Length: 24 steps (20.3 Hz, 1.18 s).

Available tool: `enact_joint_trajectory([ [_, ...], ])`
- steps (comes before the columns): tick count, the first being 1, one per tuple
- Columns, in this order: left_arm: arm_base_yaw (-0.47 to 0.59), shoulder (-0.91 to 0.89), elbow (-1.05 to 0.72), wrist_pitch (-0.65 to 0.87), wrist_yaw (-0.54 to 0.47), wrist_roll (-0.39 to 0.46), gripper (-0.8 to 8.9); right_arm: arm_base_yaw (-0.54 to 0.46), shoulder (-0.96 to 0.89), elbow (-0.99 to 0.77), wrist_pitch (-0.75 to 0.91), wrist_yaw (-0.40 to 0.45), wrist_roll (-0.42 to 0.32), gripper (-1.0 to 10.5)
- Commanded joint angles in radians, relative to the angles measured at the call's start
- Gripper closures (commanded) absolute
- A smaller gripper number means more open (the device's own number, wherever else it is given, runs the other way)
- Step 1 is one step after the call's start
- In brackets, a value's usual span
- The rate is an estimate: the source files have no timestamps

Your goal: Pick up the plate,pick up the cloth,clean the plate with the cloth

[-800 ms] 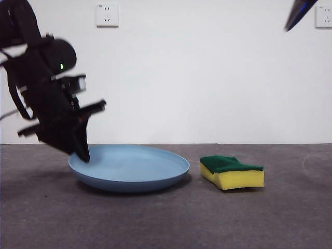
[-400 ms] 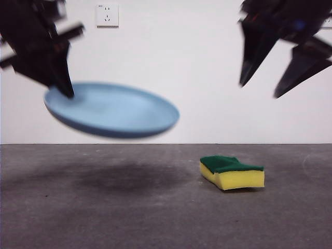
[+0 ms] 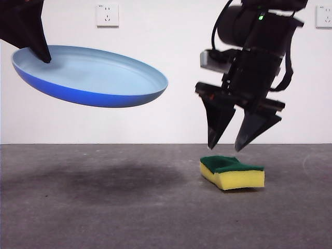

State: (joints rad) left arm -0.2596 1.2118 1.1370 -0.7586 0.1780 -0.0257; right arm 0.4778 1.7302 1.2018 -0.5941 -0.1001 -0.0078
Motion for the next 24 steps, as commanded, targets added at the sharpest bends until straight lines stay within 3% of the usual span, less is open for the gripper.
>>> enact_joint_trajectory([
  [1,-0.003,0.001,-0.010,0.005,0.003,0.005,8.21,0.003,0.050,-0.002,0.018,0.023,0.010,6.8],
  [5,-0.003,0.001,-0.010,0.002,0.004,0.005,8.20,0.003,0.119,-0.002,0.018,0.049,0.014,6.8],
  [9,-0.003,0.001,-0.010,0.002,0.004,0.005,8.20,0.003,0.140,-0.002,0.018,0.055,0.014,9.5],
  [10,-0.003,0.002,-0.010,0.004,0.003,0.005,8.21,0.004,0.140,-0.002,0.017,0.056,0.014,9.6],
  [18,-0.028,0.106,-0.010,0.053,-0.127,0.005,8.21,0.045,-0.001,-0.002,-0.014,0.055,0.047,9.6],
  [24,-0.104,0.206,-0.010,0.113,-0.103,-0.035,8.21,0.126,-0.233,-0.002,0.023,0.047,0.097,9.6],
])
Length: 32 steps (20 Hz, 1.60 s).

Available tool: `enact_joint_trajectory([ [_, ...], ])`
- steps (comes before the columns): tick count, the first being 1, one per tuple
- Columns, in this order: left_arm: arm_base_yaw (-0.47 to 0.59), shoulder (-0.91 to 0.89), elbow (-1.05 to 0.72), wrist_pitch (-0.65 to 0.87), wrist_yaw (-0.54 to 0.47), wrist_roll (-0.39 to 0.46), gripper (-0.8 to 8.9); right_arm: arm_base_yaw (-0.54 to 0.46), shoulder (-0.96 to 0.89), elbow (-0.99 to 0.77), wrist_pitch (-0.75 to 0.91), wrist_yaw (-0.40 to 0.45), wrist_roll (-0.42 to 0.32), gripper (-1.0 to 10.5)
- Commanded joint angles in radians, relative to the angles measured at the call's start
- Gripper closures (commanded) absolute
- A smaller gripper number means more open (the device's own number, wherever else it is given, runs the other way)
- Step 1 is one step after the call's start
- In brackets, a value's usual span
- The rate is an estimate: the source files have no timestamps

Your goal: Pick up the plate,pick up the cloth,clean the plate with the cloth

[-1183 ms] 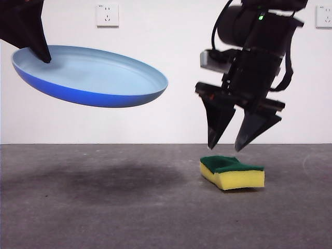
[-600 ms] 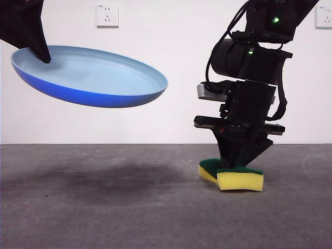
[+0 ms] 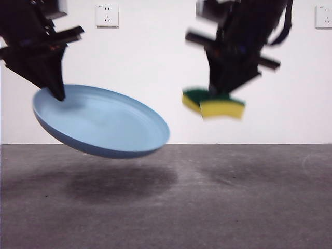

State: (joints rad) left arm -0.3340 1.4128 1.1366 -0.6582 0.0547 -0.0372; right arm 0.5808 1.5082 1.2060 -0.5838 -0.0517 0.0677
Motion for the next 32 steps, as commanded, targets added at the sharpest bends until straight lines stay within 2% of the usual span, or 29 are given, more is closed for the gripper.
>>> enact_joint_trajectory([
  [1,-0.049,0.005,-0.010,0.021,0.045,-0.026,8.21,0.042,-0.023,-0.006,0.023,-0.001,0.022,9.6],
  [4,-0.120,0.005,-0.010,0.060,0.109,-0.060,8.21,0.105,-0.018,-0.006,0.048,0.001,0.030,9.6],
  [8,-0.188,0.005,-0.010,0.097,0.111,-0.101,8.21,0.183,0.039,-0.006,0.109,0.000,0.056,9.6],
  [13,-0.194,0.005,-0.010,0.169,0.113,-0.151,8.21,0.300,0.098,-0.006,0.045,0.011,0.049,9.6],
  [16,-0.174,0.003,-0.009,0.159,0.113,-0.150,8.21,0.328,0.101,-0.006,-0.105,0.139,0.013,9.6],
  [18,-0.167,0.003,-0.009,0.139,0.126,-0.145,8.21,0.314,0.093,-0.006,-0.189,0.272,-0.003,9.6],
  [20,-0.167,0.003,-0.009,0.114,0.142,-0.142,8.21,0.273,0.071,-0.006,-0.192,0.404,-0.024,9.6],
  [22,-0.171,0.003,-0.009,0.093,0.151,-0.132,8.21,0.239,0.055,-0.006,-0.135,0.445,-0.025,9.6],
  [25,-0.177,0.003,-0.009,0.087,0.196,-0.123,8.21,0.190,0.041,-0.006,-0.010,0.442,-0.025,9.6],
  [27,-0.185,0.003,-0.010,0.092,0.219,-0.124,8.21,0.169,0.040,-0.006,0.076,0.405,-0.026,9.6],
  [32,-0.189,0.003,-0.010,0.129,0.216,-0.129,8.21,0.152,0.049,-0.006,0.197,0.125,0.002,9.6],
])
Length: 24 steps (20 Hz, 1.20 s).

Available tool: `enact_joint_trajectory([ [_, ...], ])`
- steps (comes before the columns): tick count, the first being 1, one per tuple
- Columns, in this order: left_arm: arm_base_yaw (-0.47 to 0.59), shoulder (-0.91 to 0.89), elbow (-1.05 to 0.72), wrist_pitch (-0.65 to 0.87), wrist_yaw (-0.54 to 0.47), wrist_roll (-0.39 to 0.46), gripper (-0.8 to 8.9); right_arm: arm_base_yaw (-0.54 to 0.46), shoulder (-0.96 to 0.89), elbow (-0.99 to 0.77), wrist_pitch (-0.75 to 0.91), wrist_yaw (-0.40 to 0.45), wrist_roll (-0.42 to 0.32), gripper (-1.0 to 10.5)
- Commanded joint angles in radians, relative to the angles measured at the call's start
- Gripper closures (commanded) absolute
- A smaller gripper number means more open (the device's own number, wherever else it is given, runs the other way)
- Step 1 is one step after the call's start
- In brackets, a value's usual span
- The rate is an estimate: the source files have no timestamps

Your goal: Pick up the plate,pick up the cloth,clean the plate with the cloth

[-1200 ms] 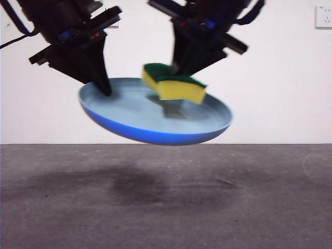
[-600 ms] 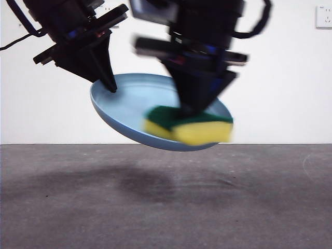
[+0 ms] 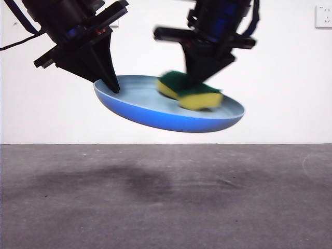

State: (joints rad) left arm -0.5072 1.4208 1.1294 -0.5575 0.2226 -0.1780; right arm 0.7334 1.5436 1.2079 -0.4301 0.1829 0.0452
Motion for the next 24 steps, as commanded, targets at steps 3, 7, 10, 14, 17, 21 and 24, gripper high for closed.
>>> enact_joint_trajectory([
  [3,-0.013,-0.005,-0.002,0.084,0.045,-0.014,8.21,0.000,0.021,-0.008,0.044,-0.265,0.053,9.6],
  [7,0.020,-0.005,-0.002,0.162,0.044,-0.050,8.21,0.002,0.027,-0.008,-0.053,-0.394,0.058,9.6],
  [10,0.044,-0.005,-0.002,0.176,0.048,-0.061,8.21,0.002,0.027,-0.008,-0.267,-0.259,0.031,9.6],
  [14,0.051,-0.005,-0.002,0.102,0.089,-0.053,8.21,0.000,0.022,-0.008,-0.335,0.214,0.006,9.6],
  [17,0.040,-0.005,-0.002,0.056,0.140,-0.028,8.21,-0.009,0.019,-0.008,-0.187,0.266,-0.011,9.6],
  [21,0.001,-0.005,-0.002,0.046,0.152,-0.027,8.21,-0.013,0.019,-0.008,0.014,0.124,-0.009,9.6],
  [24,-0.016,-0.005,-0.002,0.045,0.137,0.000,8.21,-0.012,0.019,-0.008,0.125,-0.089,0.008,9.6],
])
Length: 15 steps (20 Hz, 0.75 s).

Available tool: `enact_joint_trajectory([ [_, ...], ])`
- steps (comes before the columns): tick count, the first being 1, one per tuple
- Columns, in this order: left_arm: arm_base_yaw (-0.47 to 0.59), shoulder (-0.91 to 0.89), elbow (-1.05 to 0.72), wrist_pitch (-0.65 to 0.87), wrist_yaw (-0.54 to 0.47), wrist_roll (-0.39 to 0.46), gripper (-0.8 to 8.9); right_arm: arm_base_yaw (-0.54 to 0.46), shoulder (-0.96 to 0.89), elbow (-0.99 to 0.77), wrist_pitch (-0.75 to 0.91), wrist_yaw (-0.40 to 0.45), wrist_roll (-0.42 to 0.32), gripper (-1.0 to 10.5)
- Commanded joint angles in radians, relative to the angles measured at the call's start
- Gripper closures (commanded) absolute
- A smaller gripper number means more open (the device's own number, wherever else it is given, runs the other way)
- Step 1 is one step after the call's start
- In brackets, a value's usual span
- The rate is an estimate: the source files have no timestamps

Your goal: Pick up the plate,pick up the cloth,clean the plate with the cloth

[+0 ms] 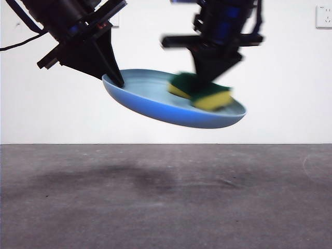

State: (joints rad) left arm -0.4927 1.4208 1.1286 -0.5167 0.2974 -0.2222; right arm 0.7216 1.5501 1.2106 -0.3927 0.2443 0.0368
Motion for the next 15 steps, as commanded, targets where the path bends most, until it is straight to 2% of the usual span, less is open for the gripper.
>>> enact_joint_trajectory([
  [1,-0.034,-0.005,-0.001,0.000,0.036,0.054,8.21,0.000,0.012,-0.011,0.111,-0.209,0.031,9.6],
  [3,-0.039,-0.005,-0.002,-0.014,-0.053,0.092,8.21,0.000,-0.003,-0.011,0.120,-0.259,0.050,9.6],
  [5,-0.036,0.002,-0.002,-0.024,-0.203,0.156,8.22,-0.001,-0.044,-0.011,0.100,-0.262,0.052,9.6],
  [6,-0.026,0.010,-0.003,-0.024,-0.240,0.177,8.22,-0.001,-0.069,-0.011,0.080,-0.263,0.052,9.6],
  [9,0.037,0.078,-0.003,-0.016,-0.245,0.201,8.21,-0.001,-0.171,-0.011,-0.043,-0.225,0.050,9.6],
  [13,0.104,0.267,-0.003,0.036,-0.255,0.220,8.21,-0.001,-0.283,-0.011,-0.204,-0.096,0.032,9.6],
  [15,0.127,0.352,-0.003,0.052,-0.293,0.223,8.20,-0.001,-0.317,-0.011,-0.261,-0.050,0.032,9.6],
])
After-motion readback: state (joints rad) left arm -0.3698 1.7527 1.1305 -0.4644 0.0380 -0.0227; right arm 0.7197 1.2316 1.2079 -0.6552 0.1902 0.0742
